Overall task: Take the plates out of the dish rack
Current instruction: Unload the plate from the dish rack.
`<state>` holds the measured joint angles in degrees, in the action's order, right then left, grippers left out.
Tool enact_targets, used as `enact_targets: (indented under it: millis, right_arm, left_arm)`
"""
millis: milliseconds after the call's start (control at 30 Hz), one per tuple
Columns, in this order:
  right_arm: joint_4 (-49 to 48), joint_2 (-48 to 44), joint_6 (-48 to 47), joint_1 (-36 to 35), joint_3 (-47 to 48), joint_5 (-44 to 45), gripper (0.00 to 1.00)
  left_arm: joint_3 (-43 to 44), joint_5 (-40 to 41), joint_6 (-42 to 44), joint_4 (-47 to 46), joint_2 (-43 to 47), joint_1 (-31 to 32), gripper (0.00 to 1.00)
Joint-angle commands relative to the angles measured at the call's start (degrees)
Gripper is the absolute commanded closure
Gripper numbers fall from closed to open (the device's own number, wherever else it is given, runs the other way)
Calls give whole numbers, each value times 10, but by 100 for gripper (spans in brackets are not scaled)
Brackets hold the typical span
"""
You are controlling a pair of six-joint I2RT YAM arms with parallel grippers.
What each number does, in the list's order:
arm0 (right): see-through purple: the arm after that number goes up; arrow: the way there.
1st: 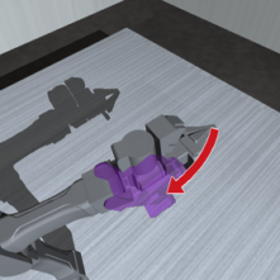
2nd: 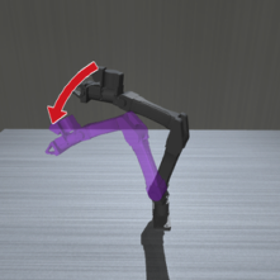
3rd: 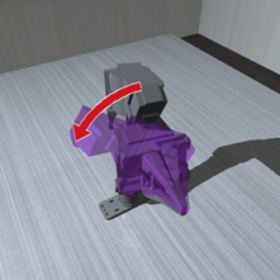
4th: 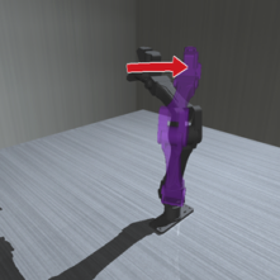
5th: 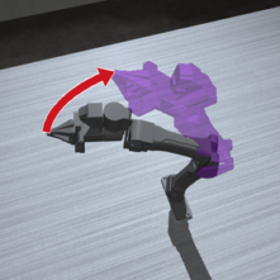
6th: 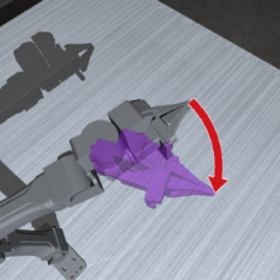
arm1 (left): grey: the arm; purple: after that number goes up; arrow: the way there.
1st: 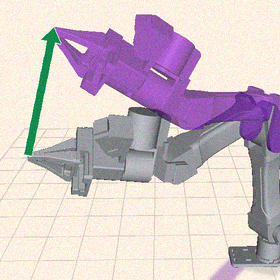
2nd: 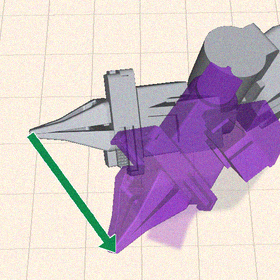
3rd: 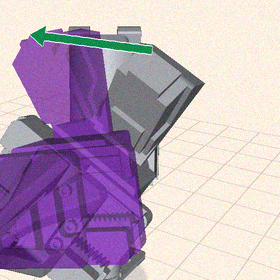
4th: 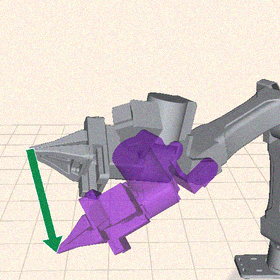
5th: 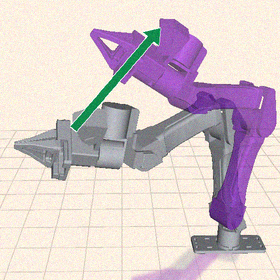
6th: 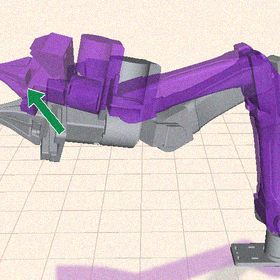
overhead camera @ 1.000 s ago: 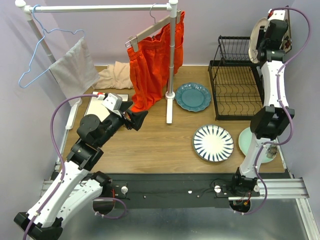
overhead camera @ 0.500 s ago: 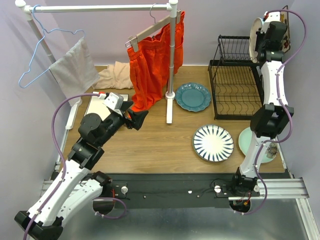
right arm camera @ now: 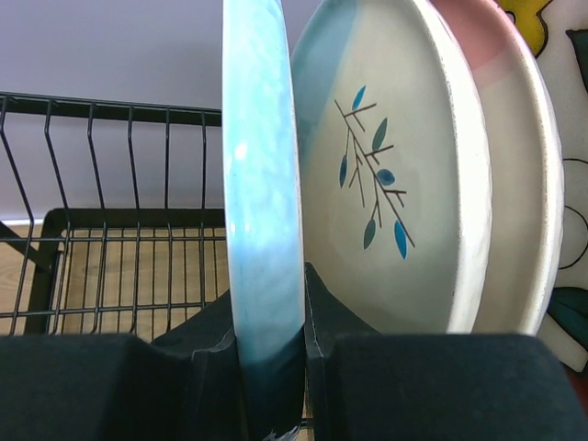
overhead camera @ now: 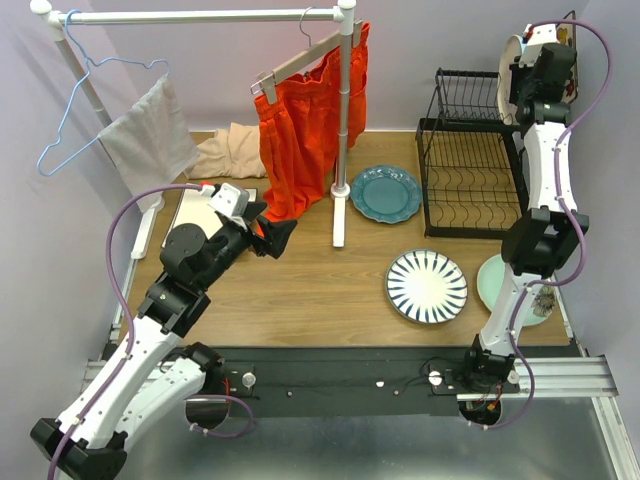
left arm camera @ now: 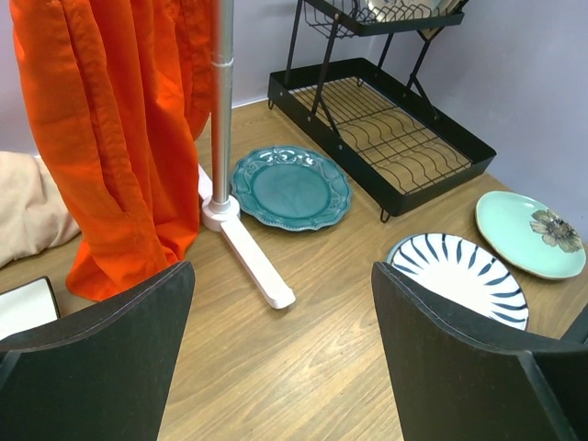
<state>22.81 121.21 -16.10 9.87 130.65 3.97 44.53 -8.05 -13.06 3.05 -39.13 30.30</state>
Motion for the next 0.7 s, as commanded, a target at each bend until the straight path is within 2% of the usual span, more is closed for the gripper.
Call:
enact_targets:
  millis: [0,667]
  right_arm:
    - [-50,-47,-77,5,0,19,99]
    - [-101,-67,-65,9,34,20,99]
  left_arm:
    - [2,9,7,1,-4,-5,13]
    - [1,23,6,6,-12,-6,13]
